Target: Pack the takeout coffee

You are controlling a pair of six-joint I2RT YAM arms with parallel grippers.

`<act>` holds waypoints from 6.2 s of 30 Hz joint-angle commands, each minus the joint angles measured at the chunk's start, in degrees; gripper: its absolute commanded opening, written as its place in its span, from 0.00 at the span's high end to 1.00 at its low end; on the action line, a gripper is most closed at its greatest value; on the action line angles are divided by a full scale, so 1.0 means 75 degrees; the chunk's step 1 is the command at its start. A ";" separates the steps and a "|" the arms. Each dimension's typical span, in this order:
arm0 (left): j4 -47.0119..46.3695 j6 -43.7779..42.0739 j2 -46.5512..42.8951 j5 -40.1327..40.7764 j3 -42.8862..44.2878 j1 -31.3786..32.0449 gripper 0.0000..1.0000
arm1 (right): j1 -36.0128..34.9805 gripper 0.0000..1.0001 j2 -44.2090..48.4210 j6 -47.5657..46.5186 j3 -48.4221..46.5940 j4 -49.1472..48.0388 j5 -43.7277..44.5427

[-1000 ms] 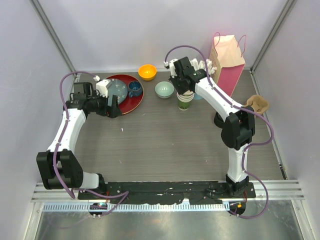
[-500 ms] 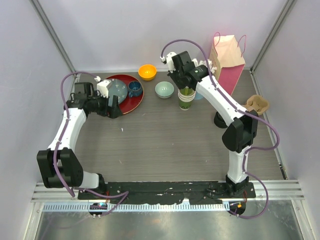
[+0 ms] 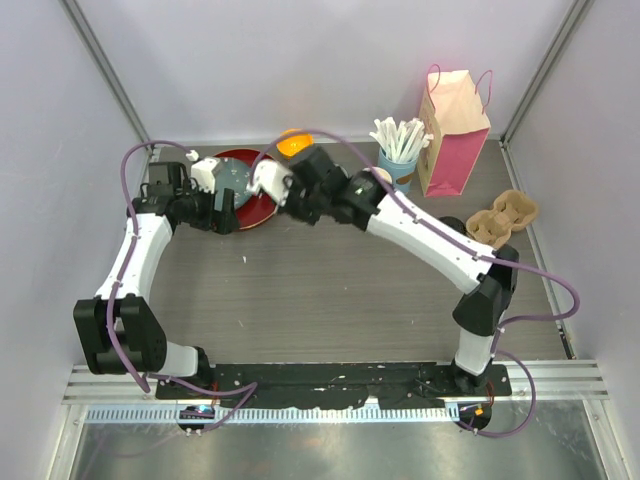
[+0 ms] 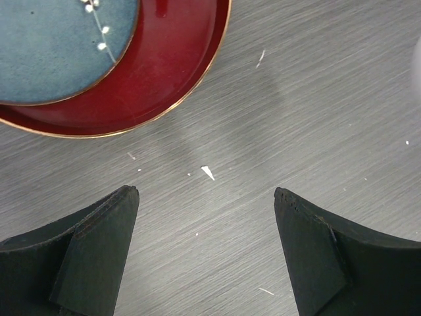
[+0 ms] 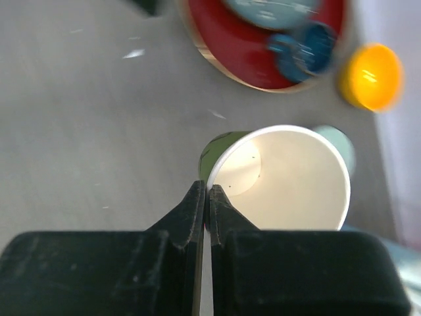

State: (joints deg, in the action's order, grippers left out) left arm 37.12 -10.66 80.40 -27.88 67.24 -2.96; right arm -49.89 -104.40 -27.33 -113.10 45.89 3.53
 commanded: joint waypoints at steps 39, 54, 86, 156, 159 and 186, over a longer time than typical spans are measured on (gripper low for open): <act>0.0030 0.0014 -0.0115 0.0319 0.0269 -0.0074 0.12 | -0.0380 0.23 -0.0531 0.0221 0.0901 -0.1958 -0.0554; 0.0124 0.0354 0.0225 0.0131 0.0479 -0.0062 0.13 | 0.2502 0.39 -0.0341 0.2027 0.0772 -0.1138 0.0419; 0.0195 0.0296 0.0425 0.0014 0.0491 -0.0050 0.14 | 0.2843 0.99 -0.1257 0.1816 0.0138 -0.0704 0.0502; -0.0954 0.5288 0.5897 -0.0853 0.5694 0.3887 0.52 | 0.2808 0.99 0.0959 0.0679 0.3900 -0.2826 -0.2193; -0.0977 0.5276 0.5991 -0.0888 0.5870 0.3899 0.52 | 0.2820 0.99 0.0959 0.0680 0.3923 -0.2814 -0.2193; -0.0720 0.5078 0.5429 -0.1334 0.5929 0.3899 0.52 | 0.2808 0.99 0.0900 0.0562 0.3806 -0.2697 -0.1971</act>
State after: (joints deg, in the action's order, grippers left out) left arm 31.77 28.36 125.93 -34.92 109.65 25.87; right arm -28.71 -99.35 -22.37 -83.42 27.44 -11.16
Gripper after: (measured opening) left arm 0.483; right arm 0.039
